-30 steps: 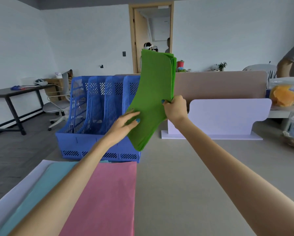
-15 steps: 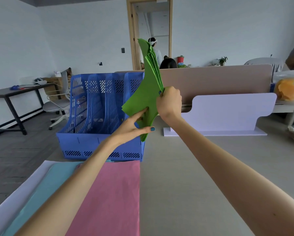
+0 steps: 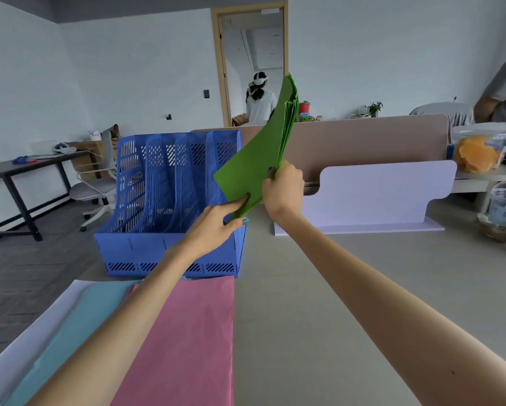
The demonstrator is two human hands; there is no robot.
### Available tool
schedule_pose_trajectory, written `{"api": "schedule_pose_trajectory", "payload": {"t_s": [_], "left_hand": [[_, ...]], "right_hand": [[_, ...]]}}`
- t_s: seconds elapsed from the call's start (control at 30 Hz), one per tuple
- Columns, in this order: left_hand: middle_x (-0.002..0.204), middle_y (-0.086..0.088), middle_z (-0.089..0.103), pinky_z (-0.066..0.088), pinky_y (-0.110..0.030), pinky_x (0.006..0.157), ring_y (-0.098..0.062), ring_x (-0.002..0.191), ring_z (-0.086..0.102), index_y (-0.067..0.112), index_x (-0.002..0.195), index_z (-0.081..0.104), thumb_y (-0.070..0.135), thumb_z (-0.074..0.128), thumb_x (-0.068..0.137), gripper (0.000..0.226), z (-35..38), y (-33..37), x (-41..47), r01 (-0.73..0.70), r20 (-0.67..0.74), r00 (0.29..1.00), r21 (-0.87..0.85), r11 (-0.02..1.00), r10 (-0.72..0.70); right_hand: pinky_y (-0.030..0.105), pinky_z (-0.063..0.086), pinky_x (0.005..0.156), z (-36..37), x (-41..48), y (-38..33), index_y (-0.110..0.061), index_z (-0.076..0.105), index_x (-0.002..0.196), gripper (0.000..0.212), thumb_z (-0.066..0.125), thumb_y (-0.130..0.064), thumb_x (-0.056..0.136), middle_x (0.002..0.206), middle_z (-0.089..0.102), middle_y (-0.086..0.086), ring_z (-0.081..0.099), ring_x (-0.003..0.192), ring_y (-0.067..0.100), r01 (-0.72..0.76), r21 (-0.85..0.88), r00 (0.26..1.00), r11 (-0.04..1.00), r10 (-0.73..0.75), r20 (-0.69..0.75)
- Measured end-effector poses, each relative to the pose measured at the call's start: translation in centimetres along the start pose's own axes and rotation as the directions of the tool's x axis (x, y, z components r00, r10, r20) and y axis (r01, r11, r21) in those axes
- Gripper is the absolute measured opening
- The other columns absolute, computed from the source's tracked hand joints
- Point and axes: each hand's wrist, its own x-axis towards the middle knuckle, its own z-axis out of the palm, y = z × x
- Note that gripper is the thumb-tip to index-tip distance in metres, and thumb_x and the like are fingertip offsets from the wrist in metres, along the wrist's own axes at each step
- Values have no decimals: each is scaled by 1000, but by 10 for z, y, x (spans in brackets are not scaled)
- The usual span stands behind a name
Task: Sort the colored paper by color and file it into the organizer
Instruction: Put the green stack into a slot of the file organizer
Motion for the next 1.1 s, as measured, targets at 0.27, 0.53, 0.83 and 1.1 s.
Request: {"api": "schedule_pose_trajectory", "payload": {"t_s": [0.27,0.53,0.83,1.1], "left_hand": [[122,-5,57,22,-17,82,1,89,21,29,134,52,17,43,101,37,-11,-30,2,68,45,997,41,997,-70],[65,-5,44,27,-31,52,-17,54,32,44,91,47,18,40,98,28,-8,-60,9,160,111,978,164,973,-179],[103,9,71,50,-30,94,-6,101,65,21,113,69,7,65,85,31,-15,-63,22,191,151,974,-143,971,-169],[105,14,71,32,-31,105,-2,109,57,31,105,72,21,69,84,24,-5,-74,26,265,27,963,52,963,-267]], "right_hand": [[34,31,65,32,-3,-17,-1,48,103,20,44,0,83,102,59,21,55,93,40,88,-110,992,990,-77,99],[36,30,59,70,-1,-8,-3,43,102,18,43,2,84,84,55,15,48,73,34,139,-172,983,975,-115,146],[37,30,58,97,5,19,-4,38,107,28,40,8,82,76,46,10,42,69,34,107,-170,987,980,-85,133],[37,36,60,112,5,35,-5,36,112,23,45,-11,92,90,61,15,58,81,39,47,-157,986,986,-21,166]]}}
